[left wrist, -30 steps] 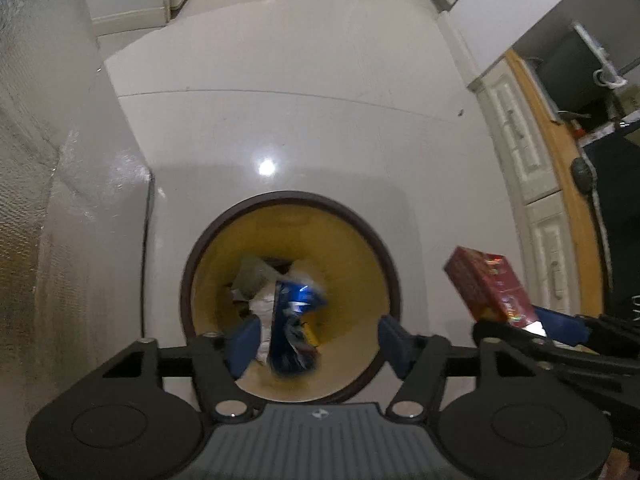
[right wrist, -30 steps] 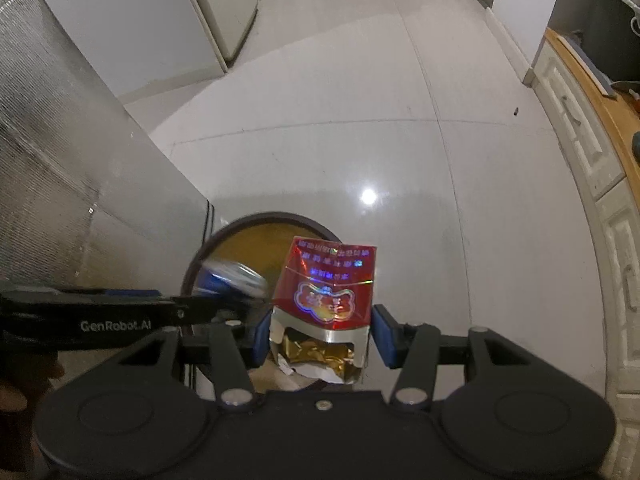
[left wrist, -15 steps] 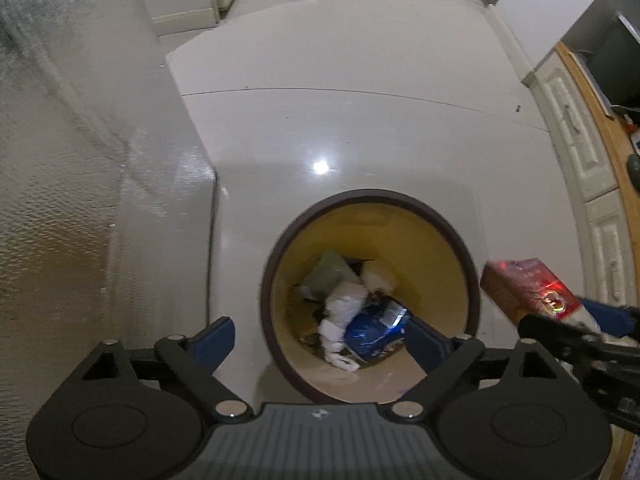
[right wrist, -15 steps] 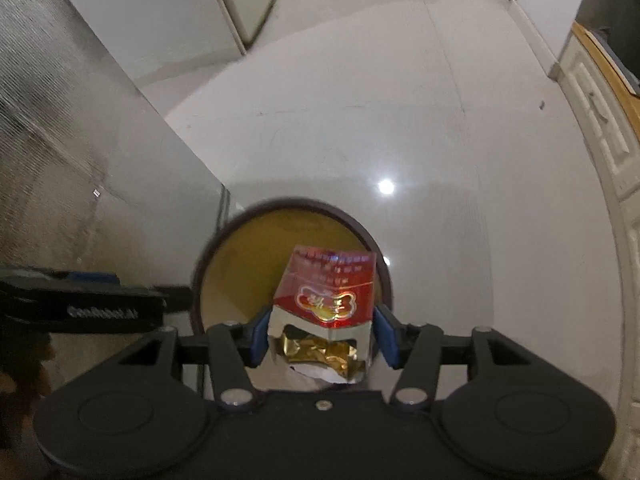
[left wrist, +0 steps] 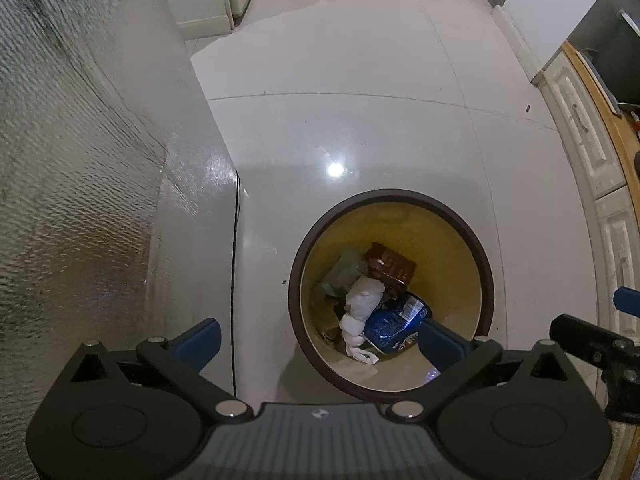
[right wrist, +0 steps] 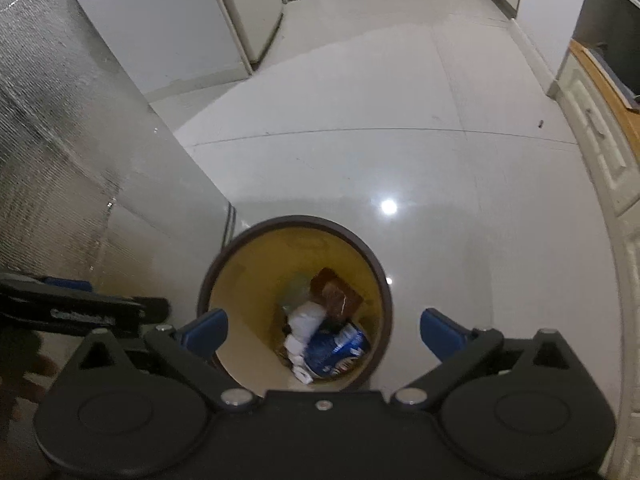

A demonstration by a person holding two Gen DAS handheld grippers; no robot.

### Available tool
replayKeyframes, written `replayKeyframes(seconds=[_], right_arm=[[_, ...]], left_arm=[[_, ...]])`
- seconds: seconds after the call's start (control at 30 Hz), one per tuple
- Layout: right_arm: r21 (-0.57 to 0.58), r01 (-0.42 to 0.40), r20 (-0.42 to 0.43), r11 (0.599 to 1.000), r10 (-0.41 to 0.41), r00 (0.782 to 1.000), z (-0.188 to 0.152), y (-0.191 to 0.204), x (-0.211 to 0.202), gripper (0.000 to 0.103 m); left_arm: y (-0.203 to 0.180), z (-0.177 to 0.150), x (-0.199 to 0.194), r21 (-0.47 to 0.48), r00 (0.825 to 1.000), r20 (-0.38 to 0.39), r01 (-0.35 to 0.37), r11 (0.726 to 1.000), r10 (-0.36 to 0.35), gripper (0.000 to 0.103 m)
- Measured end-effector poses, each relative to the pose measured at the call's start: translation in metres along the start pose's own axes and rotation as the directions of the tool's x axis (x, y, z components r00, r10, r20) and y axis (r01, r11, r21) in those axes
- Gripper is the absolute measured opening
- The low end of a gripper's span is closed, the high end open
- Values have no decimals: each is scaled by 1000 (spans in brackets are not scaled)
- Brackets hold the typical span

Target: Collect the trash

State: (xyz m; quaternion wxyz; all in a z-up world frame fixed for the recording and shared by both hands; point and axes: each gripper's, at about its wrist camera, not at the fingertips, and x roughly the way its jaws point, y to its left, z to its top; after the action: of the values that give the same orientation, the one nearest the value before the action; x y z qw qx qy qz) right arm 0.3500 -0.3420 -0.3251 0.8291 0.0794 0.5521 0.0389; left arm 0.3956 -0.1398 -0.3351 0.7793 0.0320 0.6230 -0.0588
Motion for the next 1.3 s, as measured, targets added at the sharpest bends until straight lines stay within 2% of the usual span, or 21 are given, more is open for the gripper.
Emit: replayKeyframes(seconds=[0.33,0.5,0.67,0.83,1.03,1.3], right_arm=[[-34,50,-6,998,-50,999,-5,3,-16,103],[-6,53,7,999,-53,999,-10,2,-30,103],[49,45,33,998,-46,998,-20,-2,-48,103],[45,43,48,998,-46,998,-35,4,-67,103],[34,57,75,998,-59,995,-44,11,-103,103],[87,54,147,995,-67,987,-58,21,-165,103]], left_arm=[[4,-9,-24,6,1000,21,-22,1000,22,103],[0,-17,-40,30,999,28,-23,999,22,103],[3,-30,-58,6,1000,31,-1,1000,1,103],[5,-46,-76,7,999,42,-6,1000,6,103],[3,-59,-119,22,991,133,-34,999,31,103],[3,-87,-183,28,974,221,-61,998,53,103]])
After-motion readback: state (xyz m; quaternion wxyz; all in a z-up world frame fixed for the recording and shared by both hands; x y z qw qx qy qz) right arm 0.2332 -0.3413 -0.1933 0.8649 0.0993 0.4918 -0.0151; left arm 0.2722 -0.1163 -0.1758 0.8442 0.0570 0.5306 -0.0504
